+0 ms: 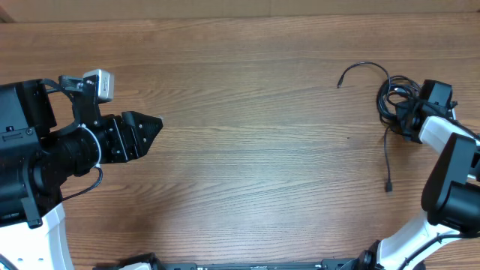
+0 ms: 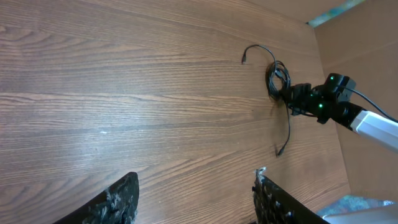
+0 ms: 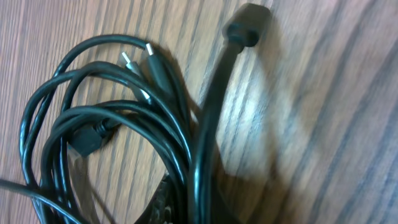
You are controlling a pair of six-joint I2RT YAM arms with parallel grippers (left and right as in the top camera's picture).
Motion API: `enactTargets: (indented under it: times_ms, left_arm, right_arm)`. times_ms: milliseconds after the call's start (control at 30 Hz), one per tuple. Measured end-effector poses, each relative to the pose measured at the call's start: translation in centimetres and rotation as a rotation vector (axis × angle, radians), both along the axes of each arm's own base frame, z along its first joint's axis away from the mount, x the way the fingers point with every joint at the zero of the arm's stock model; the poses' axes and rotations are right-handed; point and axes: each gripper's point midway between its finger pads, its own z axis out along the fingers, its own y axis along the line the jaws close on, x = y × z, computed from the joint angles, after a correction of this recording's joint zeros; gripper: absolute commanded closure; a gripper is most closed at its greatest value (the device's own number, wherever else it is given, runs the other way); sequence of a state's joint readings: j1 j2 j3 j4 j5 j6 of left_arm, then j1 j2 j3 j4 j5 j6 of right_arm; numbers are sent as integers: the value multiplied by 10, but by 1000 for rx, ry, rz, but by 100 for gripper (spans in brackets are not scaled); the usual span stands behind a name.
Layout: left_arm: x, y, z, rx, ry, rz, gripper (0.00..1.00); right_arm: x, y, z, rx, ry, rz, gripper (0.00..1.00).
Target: Untangle cables
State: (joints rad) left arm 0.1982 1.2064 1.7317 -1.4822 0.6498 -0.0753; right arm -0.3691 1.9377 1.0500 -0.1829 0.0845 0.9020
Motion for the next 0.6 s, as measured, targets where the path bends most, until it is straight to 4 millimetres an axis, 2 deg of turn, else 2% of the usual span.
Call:
enactTargets:
  times_ms: [67, 167, 267, 333, 367, 433, 467, 567, 600]
  left_arm:
    - [0, 0, 0, 0, 0, 0, 41]
    - [0, 0, 0, 0, 0, 0, 41]
    - [2, 0, 1, 3, -11, 0, 41]
    - [3, 2, 1, 12, -14, 7, 40]
    - [3, 3, 0, 19, -13, 12, 40]
    - [5, 9, -3, 50, -7, 34, 40]
    - [5, 11, -3, 59, -7, 41, 40]
    - [12, 19, -3, 98, -29, 66, 32]
    - [15, 20, -2, 103, -38, 70, 26]
  right_arm:
    - [8, 10, 2, 38, -34, 82, 96]
    - [15, 38, 7, 135, -82, 217, 96]
    - [20, 69, 30, 201, -139, 346, 96]
    - [22, 90, 65, 199, -194, 446, 96]
    - [21, 101, 89, 182, -231, 502, 96]
    - [21, 124, 154, 98, -350, 629, 96]
    - [20, 132, 180, 59, -400, 678, 96]
    - [3, 164, 244, -48, -517, 814, 96]
    - [-5, 176, 259, -72, -546, 856, 96]
